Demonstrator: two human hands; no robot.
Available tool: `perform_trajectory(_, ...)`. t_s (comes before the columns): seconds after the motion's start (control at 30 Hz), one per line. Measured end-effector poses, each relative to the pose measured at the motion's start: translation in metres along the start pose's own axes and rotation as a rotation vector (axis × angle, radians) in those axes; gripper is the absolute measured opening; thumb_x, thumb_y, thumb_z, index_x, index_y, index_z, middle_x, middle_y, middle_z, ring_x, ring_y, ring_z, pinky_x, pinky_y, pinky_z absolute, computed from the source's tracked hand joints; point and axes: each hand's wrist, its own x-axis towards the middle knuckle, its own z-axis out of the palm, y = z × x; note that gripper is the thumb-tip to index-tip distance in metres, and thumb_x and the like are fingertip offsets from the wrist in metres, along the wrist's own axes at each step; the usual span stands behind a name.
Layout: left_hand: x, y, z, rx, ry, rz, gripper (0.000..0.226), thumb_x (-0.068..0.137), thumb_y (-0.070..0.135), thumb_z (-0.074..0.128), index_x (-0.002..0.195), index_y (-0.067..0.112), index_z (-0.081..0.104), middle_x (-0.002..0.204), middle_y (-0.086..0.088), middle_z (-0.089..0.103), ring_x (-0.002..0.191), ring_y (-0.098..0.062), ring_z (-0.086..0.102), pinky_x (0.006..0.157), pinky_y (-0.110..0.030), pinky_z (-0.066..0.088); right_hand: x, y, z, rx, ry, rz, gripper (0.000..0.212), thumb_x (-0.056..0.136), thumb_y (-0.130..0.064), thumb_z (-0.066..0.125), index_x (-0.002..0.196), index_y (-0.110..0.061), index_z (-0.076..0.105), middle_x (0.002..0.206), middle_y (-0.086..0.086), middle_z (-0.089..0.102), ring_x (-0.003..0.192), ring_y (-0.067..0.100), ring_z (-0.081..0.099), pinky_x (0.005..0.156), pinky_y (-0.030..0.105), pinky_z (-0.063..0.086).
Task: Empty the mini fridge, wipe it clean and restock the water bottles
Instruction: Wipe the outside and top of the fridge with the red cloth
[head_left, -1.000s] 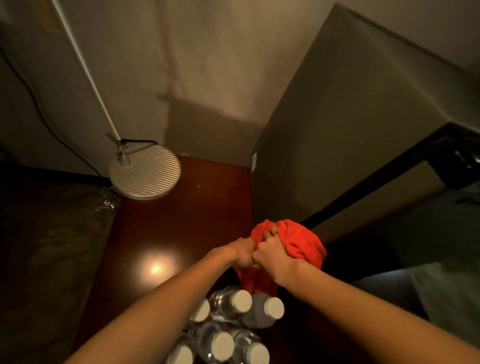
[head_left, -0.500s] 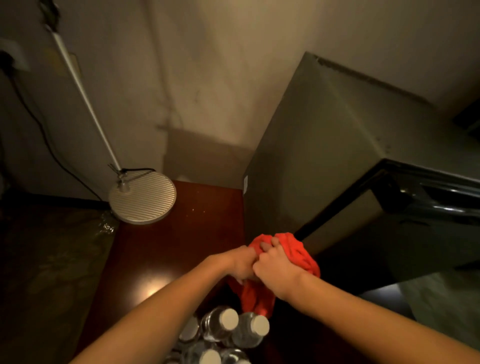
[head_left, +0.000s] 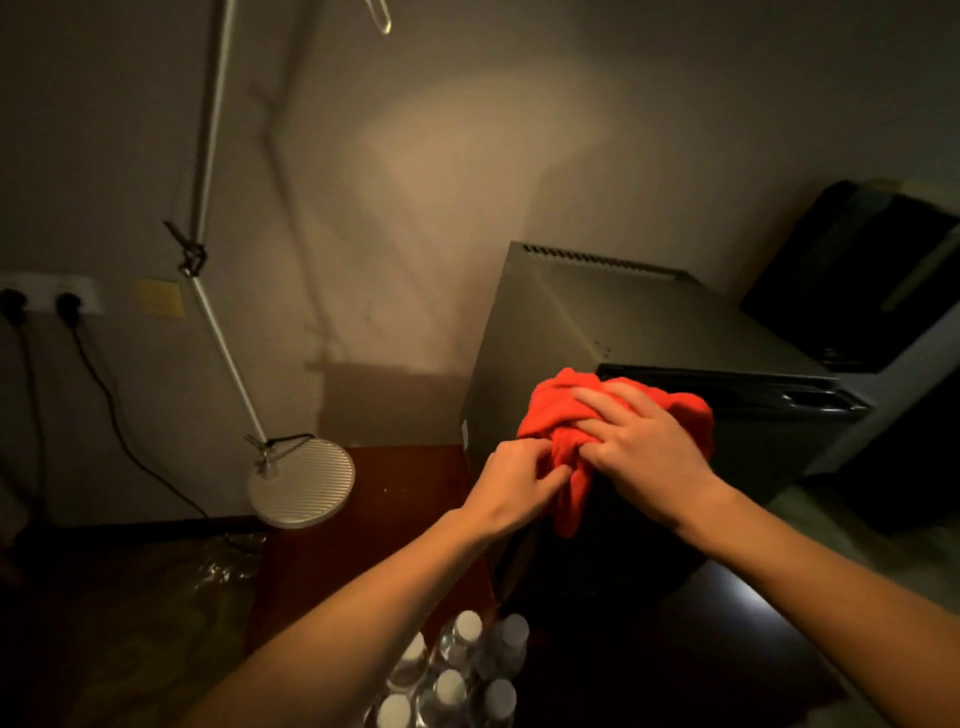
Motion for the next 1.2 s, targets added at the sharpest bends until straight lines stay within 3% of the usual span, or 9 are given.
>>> perform_trajectory(0.17, -0.002, 0.027, -0.012, -0.017, 0.026, 0.187, 0.019, 0.083, 0.039, 0.064, 0.084, 0.023, 0.054, 0.088, 0.003, 0.054, 0.082, -0.018, 0.052, 0.074, -0.033, 0.041, -0.027, 0.002, -0.018, 0.243, 0.226, 0.253, 0.025, 0.078, -0.023, 0.052, 0.088, -0.022, 0.075, 0.115, 0.000, 0.069, 0.129, 0.030, 0.050, 0.100, 0.045, 0.046)
perform_trajectory(0.27, -0.010, 0.040, -0.020, -0.093, 0.035, 0.209, 0.043, 0.079, 0.039, 0.071, 0.115, 0.019, 0.058, 0.111, 0.001, 0.058, 0.104, -0.017, 0.055, 0.091, -0.031, 0.044, -0.032, -0.010, -0.027, 0.514, 0.482, 0.455, 0.020, 0.074, -0.015, 0.061, 0.087, -0.020, 0.076, 0.113, 0.000, 0.070, 0.125, 0.029, 0.052, 0.098, 0.042, 0.049)
perform_trajectory(0.33, -0.016, 0.053, -0.022, -0.212, 0.073, 0.195, 0.054, 0.076, 0.032, 0.072, 0.124, 0.017, 0.054, 0.117, -0.002, 0.058, 0.109, -0.017, 0.056, 0.096, -0.032, 0.044, -0.027, -0.023, -0.036, 0.649, 0.621, 0.568, 0.025, 0.074, -0.011, 0.065, 0.093, -0.020, 0.078, 0.113, -0.004, 0.070, 0.122, 0.025, 0.052, 0.104, 0.026, 0.041)
perform_trajectory(0.43, -0.023, 0.069, -0.024, -0.442, 0.135, 0.142, 0.056, 0.074, 0.020, 0.075, 0.125, 0.018, 0.052, 0.117, -0.003, 0.061, 0.110, -0.015, 0.060, 0.097, -0.035, 0.048, -0.014, -0.042, -0.050, 0.789, 0.720, 0.652, 0.033, 0.069, -0.003, 0.061, 0.093, -0.018, 0.078, 0.114, -0.003, 0.070, 0.122, 0.021, 0.051, 0.109, 0.015, 0.030)
perform_trajectory(0.67, -0.029, 0.090, -0.038, -0.816, 0.200, -0.007, 0.060, 0.060, -0.005, 0.072, 0.116, 0.009, 0.057, 0.099, -0.002, 0.068, 0.088, -0.006, 0.066, 0.076, -0.019, 0.051, -0.005, -0.060, -0.080, 0.977, 0.737, 0.604, 0.023, 0.065, -0.015, 0.055, 0.070, -0.015, 0.077, 0.112, 0.002, 0.065, 0.117, 0.020, 0.051, 0.106, 0.027, 0.036)
perform_trajectory(0.8, -0.026, 0.094, -0.041, -0.884, 0.242, -0.049, 0.051, 0.062, 0.007, 0.069, 0.113, 0.010, 0.063, 0.098, -0.003, 0.072, 0.088, -0.010, 0.068, 0.076, -0.023, 0.053, -0.014, -0.062, -0.083, 1.270, 0.776, 0.568, 0.030, 0.068, -0.023, 0.048, 0.072, -0.013, 0.076, 0.119, 0.004, 0.061, 0.116, 0.014, 0.056, 0.103, 0.026, 0.039)
perform_trajectory(0.9, -0.017, 0.081, -0.050, -0.793, 0.293, -0.055, 0.050, 0.059, 0.033, 0.070, 0.100, 0.006, 0.065, 0.092, -0.003, 0.071, 0.080, -0.006, 0.067, 0.073, -0.020, 0.052, -0.025, -0.053, -0.071, 1.487, 0.905, 0.599, 0.028, 0.070, -0.018, 0.044, 0.056, -0.015, 0.068, 0.118, 0.007, 0.062, 0.118, 0.019, 0.056, 0.103, 0.038, 0.039)
perform_trajectory(1.03, 0.001, 0.055, -0.063, -0.729, 0.391, -0.112, 0.047, 0.061, 0.036, 0.064, 0.099, 0.007, 0.065, 0.093, -0.001, 0.070, 0.080, -0.003, 0.064, 0.077, -0.020, 0.051, -0.042, -0.017, -0.042, 1.127, 0.965, 0.842, 0.028, 0.079, -0.027, 0.045, 0.067, -0.014, 0.066, 0.099, 0.001, 0.066, 0.103, 0.014, 0.061, 0.091, 0.027, 0.044)
perform_trajectory(1.2, 0.029, 0.036, -0.065, -0.665, 0.371, -0.103, 0.023, 0.074, 0.002, 0.061, 0.096, 0.005, 0.064, 0.089, 0.002, 0.069, 0.076, 0.000, 0.064, 0.075, -0.018, 0.050, -0.049, 0.020, 0.011, 0.671, 0.564, 0.824, 0.033, 0.084, -0.038, 0.059, 0.107, -0.015, 0.064, 0.107, -0.001, 0.062, 0.106, 0.017, 0.054, 0.094, 0.023, 0.039)
